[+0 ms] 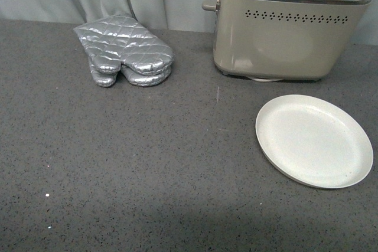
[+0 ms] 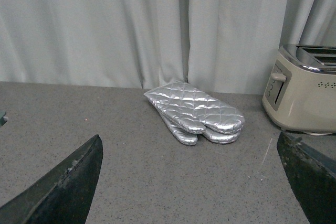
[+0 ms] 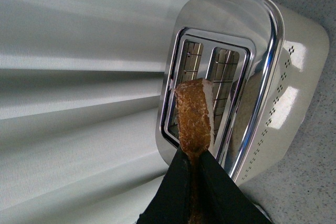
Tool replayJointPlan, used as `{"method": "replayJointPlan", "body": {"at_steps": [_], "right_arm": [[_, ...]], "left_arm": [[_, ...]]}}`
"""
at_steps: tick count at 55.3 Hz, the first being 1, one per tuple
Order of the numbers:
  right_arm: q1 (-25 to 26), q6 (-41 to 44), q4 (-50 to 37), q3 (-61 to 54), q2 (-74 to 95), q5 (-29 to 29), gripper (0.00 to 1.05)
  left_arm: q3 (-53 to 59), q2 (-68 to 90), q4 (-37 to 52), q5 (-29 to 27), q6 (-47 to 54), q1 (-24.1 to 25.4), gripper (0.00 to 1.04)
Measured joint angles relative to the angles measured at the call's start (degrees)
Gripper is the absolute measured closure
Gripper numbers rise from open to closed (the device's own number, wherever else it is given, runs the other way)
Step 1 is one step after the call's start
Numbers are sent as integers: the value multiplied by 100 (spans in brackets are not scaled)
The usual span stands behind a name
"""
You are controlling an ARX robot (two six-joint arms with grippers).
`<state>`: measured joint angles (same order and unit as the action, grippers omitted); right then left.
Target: Put bread into toaster
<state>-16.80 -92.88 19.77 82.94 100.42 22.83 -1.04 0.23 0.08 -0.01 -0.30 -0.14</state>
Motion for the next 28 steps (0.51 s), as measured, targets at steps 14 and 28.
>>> {"method": "replayJointPlan", "body": {"at_steps": [14,28], "right_arm": [[-28,-243,208,232,297,208,104],[-22,-313,256,260,404,356,104]], "left_arm": [[0,0,0,0,0,0,7],[0,0,0,0,0,0,7]]}}
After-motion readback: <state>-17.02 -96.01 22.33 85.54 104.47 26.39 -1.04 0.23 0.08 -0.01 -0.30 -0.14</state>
